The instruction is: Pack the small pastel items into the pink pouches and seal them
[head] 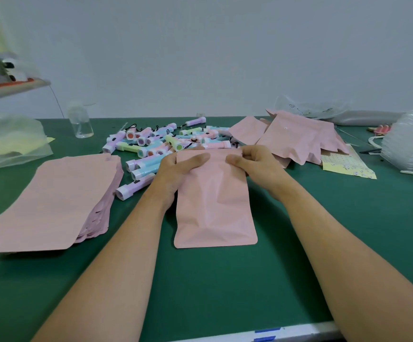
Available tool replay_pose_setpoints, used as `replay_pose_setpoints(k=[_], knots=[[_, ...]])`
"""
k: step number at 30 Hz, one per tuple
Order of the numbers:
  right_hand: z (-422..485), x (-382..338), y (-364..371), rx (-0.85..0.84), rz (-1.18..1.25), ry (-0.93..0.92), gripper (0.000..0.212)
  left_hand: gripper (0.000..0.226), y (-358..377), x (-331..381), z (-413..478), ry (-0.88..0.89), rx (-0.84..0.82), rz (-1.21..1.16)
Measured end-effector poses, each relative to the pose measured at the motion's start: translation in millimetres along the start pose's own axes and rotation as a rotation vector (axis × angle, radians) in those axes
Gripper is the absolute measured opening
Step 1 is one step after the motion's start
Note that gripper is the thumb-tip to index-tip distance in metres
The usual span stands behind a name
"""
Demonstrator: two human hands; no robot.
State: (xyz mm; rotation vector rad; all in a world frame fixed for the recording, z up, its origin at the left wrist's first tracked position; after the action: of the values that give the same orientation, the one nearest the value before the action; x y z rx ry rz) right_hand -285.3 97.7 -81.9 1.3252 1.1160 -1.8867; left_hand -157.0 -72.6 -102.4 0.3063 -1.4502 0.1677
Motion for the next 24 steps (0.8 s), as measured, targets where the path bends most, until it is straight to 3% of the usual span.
replay_pose_setpoints(k=[4, 9, 12, 24], knots=[[-0.2, -1.5, 0.2, -0.001, 0.015, -0.012, 0.033, 0.044, 0.8, -0.8, 2.1, 0.003, 0.002, 0.017], [-3.7, -3.7, 2.2, -0.001, 0.085, -0.062, 0.012, 0.039, 0.2, -1.6, 3.1, -0.001, -0.026, 0.021], [-2.5, -2.3, 4.9, 0.03, 0.066, -0.058, 0.028, 0.035, 0.8, -1.2, 3.5, -0.006, -0.055, 0.063], [-0.5, 3.2, 1.8, 0.056, 0.026, 0.036, 0.049, 0.041, 2.7, -3.2, 6.7, -0.008, -0.064, 0.112]])
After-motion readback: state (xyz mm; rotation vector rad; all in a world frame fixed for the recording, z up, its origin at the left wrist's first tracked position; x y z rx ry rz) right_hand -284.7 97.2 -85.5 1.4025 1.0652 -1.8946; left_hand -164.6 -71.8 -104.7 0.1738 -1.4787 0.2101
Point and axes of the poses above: each hand's wrist, its own z-axis towards the middle knuckle, its own y-axis out of the palm, x = y × z, the point moved 3 cm from there along z, towards the middle knuckle, and after that the axes turned 15 degrees about -x, right-handed, at the moved point
